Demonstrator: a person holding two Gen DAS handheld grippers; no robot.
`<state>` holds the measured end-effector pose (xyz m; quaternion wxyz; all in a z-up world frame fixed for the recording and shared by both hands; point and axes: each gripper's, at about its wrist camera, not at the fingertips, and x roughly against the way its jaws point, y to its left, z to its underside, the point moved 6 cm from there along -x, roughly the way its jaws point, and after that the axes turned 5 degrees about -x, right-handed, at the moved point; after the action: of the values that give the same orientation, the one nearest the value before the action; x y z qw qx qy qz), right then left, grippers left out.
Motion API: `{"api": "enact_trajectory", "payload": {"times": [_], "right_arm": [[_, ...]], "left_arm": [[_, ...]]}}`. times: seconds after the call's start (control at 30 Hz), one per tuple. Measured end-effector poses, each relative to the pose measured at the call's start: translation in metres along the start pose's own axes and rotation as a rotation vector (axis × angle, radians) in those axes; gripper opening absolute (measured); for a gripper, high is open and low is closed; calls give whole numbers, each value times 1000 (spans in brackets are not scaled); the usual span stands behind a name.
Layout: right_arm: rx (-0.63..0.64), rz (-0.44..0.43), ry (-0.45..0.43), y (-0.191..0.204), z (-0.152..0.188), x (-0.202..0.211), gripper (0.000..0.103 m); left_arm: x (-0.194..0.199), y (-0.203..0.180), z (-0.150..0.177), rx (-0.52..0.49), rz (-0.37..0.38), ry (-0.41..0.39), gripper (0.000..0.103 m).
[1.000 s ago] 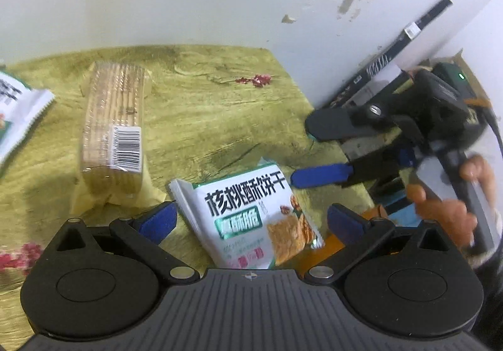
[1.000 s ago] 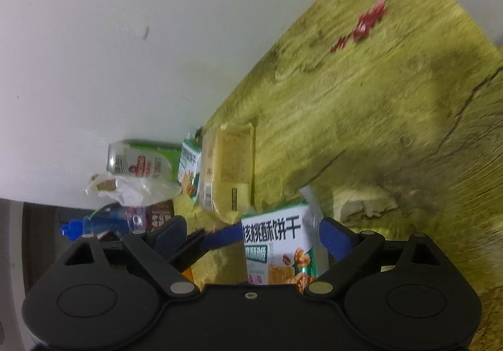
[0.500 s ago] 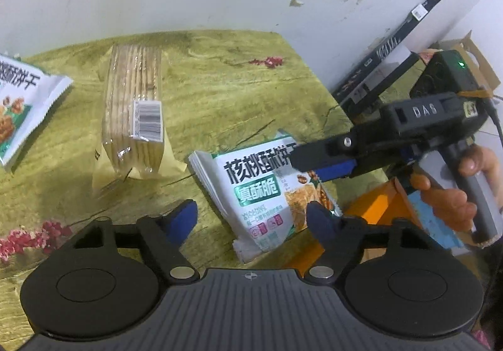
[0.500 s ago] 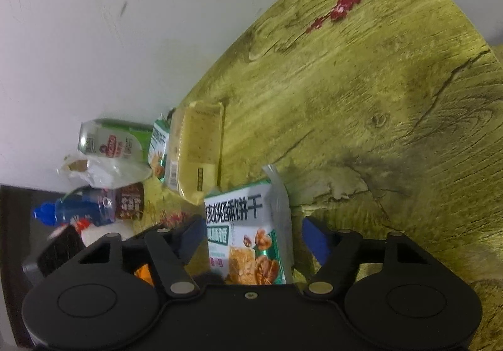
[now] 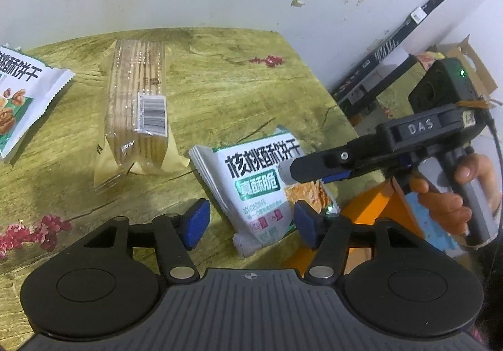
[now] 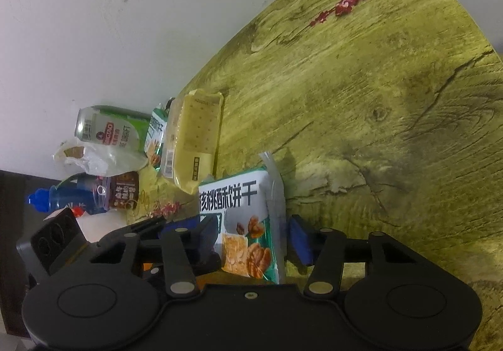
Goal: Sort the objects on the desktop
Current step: 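Close the left gripper on the walnut biscuit packet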
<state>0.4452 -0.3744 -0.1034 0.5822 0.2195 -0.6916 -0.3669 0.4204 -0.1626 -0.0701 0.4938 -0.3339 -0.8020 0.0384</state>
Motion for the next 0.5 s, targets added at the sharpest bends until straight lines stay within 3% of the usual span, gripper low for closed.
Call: {"api": "enact_trajectory", "payload": {"times": [0.13,0.3,0.5], "right_arm": [[47,10,-5,6,3,-3,50],[88,47,-32,10,6,-2,38],[87,38,-55,13,5,1,37]], "left_arm": [[-4,-2,2,5,17,-13,54],[0,-2,-2,7,-3,-46,45],[5,-2,-4,12,-11,-64,43]]}}
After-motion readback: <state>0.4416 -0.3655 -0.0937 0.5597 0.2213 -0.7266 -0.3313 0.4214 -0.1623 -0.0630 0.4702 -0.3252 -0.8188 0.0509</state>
